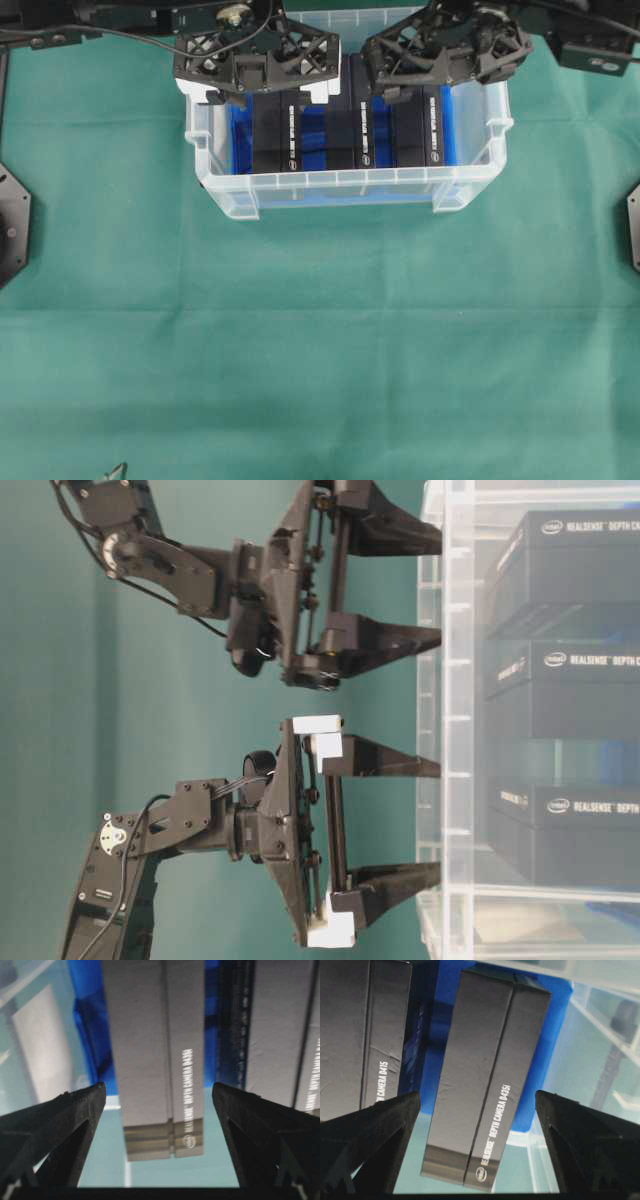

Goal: Take the box out of the case with both arms.
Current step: 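Close left gripper on left box and right gripper on right box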

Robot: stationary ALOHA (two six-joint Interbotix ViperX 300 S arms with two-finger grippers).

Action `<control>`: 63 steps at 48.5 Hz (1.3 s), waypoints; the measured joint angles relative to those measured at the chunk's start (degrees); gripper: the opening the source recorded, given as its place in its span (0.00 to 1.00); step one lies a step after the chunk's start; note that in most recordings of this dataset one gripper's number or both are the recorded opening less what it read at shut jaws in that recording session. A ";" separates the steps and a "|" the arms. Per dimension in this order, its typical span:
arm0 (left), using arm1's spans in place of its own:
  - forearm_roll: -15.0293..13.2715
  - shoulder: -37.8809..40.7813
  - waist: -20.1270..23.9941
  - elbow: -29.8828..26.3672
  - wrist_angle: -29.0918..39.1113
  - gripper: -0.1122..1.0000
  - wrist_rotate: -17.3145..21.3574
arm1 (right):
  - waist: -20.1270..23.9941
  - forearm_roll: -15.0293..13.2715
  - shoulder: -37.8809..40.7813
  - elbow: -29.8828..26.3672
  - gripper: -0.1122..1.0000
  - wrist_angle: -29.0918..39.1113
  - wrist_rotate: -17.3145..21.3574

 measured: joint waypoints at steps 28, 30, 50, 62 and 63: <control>0.00 0.97 -0.09 5.01 -6.15 0.85 0.00 | 0.26 -0.09 2.11 3.08 0.95 -2.64 -0.18; 0.00 0.88 0.00 5.19 -6.42 0.85 0.00 | 0.35 -0.09 2.11 3.34 0.95 -2.72 -0.09; -0.09 1.32 0.00 6.94 -8.00 0.85 -0.09 | 0.70 0.00 2.02 5.19 0.95 -6.33 0.09; -0.26 1.32 0.00 7.21 -8.09 0.85 -0.09 | 0.79 0.09 2.02 5.54 0.95 -6.42 0.09; -0.26 1.32 0.00 7.21 -8.00 0.85 -0.09 | 0.79 0.09 2.02 5.54 0.95 -6.42 0.09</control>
